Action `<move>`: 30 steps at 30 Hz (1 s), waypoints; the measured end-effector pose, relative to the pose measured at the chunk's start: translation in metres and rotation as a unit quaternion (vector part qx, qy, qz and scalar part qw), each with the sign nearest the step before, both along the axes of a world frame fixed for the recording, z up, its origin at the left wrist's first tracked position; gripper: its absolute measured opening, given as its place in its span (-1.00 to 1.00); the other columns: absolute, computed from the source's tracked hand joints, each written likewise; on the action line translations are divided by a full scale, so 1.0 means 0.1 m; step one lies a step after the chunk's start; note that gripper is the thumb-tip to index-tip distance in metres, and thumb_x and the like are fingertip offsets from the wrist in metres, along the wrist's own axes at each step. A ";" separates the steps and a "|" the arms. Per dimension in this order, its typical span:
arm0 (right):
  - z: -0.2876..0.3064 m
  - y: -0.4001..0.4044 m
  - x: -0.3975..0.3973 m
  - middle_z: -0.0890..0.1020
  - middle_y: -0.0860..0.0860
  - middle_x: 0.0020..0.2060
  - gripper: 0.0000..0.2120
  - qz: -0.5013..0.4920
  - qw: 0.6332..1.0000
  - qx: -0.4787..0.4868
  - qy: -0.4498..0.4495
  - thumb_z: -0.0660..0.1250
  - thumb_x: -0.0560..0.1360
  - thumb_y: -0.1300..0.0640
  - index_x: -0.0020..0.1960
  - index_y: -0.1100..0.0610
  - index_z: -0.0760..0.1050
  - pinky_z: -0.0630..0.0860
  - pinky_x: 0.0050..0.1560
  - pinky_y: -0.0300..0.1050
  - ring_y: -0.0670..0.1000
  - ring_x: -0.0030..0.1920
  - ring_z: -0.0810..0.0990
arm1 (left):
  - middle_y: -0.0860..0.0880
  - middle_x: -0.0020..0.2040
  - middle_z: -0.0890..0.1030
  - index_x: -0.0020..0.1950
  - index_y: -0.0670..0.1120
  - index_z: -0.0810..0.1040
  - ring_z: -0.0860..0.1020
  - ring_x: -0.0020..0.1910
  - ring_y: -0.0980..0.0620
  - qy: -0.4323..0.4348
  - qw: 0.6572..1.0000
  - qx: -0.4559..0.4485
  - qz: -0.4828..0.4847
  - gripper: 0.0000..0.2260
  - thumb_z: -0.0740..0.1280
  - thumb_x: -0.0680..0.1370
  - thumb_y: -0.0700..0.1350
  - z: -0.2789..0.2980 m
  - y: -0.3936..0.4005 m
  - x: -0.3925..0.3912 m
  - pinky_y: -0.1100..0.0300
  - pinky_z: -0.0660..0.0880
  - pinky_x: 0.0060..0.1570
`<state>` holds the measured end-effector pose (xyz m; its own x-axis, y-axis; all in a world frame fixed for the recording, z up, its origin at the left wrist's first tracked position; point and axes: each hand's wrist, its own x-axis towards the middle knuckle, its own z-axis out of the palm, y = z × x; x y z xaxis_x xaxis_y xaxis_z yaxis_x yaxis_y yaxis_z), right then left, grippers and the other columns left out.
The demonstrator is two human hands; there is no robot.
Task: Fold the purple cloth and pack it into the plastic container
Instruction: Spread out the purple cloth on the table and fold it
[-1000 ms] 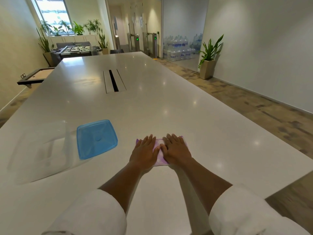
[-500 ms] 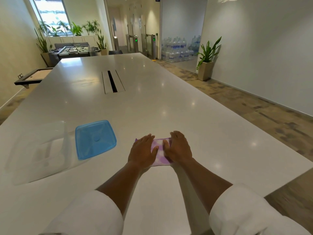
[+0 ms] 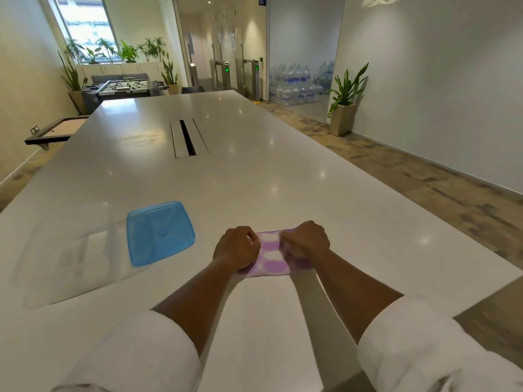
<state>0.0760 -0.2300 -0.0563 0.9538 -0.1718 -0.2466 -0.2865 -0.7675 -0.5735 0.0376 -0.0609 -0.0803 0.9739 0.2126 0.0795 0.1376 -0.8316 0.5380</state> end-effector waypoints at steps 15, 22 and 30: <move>0.44 -0.08 0.05 0.52 0.18 -0.08 -0.86 0.079 0.975 0.115 0.175 0.42 0.43 0.21 -0.10 0.21 0.47 0.48 -0.08 0.00 0.19 -0.09 0.52 | 0.00 -0.06 0.67 -0.06 0.01 0.63 0.59 -0.06 -0.03 0.084 0.992 -0.090 0.043 -0.84 0.29 0.45 -0.02 0.02 0.02 -0.01 0.20 0.44 -0.10; 0.46 0.06 0.05 0.57 0.15 -0.14 -0.82 0.066 0.962 0.232 0.125 0.42 0.42 0.20 -0.10 0.23 0.45 0.56 -0.17 -0.09 0.08 -0.18 0.58 | -0.08 -0.17 0.62 -0.04 -0.13 0.62 0.54 -0.24 -0.03 0.145 0.971 -0.188 0.007 -0.82 0.25 0.55 -0.09 0.12 0.06 0.01 0.18 0.44 -0.18; 0.42 0.50 -0.06 0.67 0.24 0.03 -0.89 0.095 0.934 0.323 0.114 0.38 0.43 0.20 -0.09 0.24 0.57 0.57 0.20 0.11 0.16 0.07 0.67 | -0.19 0.06 0.67 0.19 -0.20 0.58 0.63 0.04 -0.08 0.212 0.819 -0.532 0.009 -0.47 0.07 0.63 0.20 0.33 0.18 -0.08 0.12 0.55 0.03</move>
